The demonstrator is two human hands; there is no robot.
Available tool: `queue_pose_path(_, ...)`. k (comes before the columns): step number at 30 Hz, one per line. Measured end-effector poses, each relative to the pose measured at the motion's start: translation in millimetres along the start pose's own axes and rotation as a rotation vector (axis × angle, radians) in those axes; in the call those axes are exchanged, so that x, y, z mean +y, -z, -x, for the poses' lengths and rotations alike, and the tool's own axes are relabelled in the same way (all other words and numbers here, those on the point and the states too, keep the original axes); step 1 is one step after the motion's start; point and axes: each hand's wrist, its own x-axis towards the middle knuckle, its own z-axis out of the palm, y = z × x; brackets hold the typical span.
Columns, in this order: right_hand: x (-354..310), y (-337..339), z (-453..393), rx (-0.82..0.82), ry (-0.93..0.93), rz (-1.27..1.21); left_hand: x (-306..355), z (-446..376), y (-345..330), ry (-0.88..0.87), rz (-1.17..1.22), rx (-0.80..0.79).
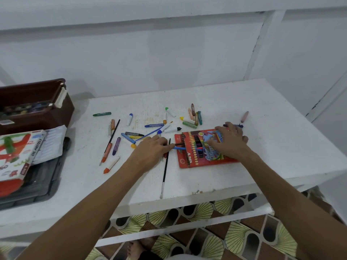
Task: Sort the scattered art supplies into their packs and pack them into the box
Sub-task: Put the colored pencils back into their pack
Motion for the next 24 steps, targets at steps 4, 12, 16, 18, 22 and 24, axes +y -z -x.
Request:
queue_pose_path(4, 14, 3, 1, -0.336, 0.110, 0.116, 10, -11, 5, -0.047, -0.092, -0.063)
queue_pose_path(12, 23, 0, -2, -0.341, 0.157, 0.089, 32, -24, -5, -0.036, 0.063, -0.084)
queue_pose_path(16, 29, -7, -1, -0.239, 0.191, 0.049, 27, -20, -17, 0.061, 0.192, 0.018)
queue_pose_path(18, 30, -12, -1, -0.179, 0.198, 0.030, 28, -19, -18, 0.088, 0.145, 0.008)
queue_pose_path(22, 32, -19, 1, -0.086, 0.244, 0.069, 36, -20, -14, 0.146, 0.042, -0.012)
queue_pose_path(24, 33, -19, 1, -0.090, 0.246, 0.091, 43, -19, -14, 0.183, 0.057, -0.111)
